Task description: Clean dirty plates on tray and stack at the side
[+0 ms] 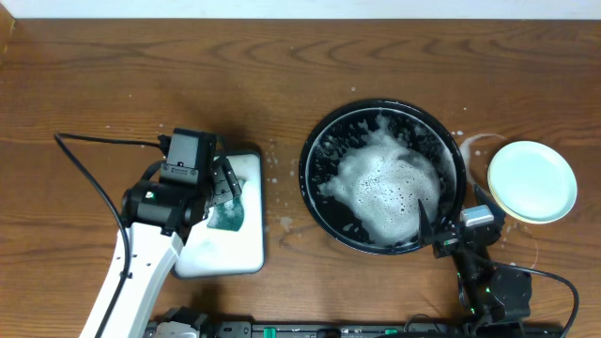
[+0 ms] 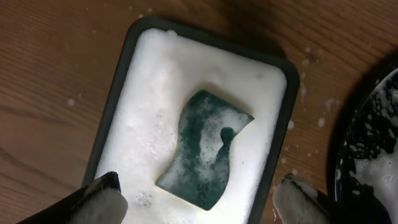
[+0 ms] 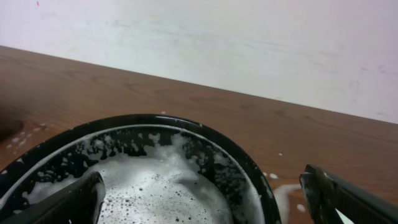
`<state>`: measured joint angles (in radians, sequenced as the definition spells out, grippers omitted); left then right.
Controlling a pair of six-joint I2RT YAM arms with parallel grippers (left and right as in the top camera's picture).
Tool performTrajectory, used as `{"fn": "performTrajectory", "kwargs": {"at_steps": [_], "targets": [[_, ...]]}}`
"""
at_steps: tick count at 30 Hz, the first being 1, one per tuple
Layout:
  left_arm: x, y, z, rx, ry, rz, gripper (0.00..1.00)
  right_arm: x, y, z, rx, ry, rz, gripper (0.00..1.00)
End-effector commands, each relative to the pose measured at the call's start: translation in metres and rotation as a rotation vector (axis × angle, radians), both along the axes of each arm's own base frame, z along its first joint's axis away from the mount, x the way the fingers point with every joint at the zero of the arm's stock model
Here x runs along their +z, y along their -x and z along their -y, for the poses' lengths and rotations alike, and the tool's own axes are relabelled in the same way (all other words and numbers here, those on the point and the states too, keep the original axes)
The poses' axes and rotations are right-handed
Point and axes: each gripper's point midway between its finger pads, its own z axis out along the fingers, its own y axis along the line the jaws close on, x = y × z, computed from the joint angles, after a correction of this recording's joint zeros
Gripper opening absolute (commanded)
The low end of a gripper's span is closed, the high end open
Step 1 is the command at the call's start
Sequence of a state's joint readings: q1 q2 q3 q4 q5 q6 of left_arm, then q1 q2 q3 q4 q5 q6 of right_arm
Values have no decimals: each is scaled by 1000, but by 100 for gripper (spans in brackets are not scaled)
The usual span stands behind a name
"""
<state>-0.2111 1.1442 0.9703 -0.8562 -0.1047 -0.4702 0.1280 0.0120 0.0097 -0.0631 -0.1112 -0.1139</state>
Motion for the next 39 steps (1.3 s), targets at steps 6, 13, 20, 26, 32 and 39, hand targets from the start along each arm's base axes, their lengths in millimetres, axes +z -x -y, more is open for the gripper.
{"fn": "performTrajectory", "kwargs": {"at_steps": [6,13,20,26,32,39], "targets": [[26,32,-32,86,-13,232,82,-1,0,-1,1,7,2,99],[51,30,-46,152,65,666,82,-1,0,-1,1,7,2,99],[49,32,-47,142,94,974,82,-1,0,-1,2,7,2,99],[22,32,-47,141,100,1014,82,-1,0,-1,1,7,2,99],[-12,26,-45,133,97,962,82,-1,0,-1,2,7,3,99],[-11,26,-45,134,98,966,82,-1,0,-1,1,7,2,99]]}}
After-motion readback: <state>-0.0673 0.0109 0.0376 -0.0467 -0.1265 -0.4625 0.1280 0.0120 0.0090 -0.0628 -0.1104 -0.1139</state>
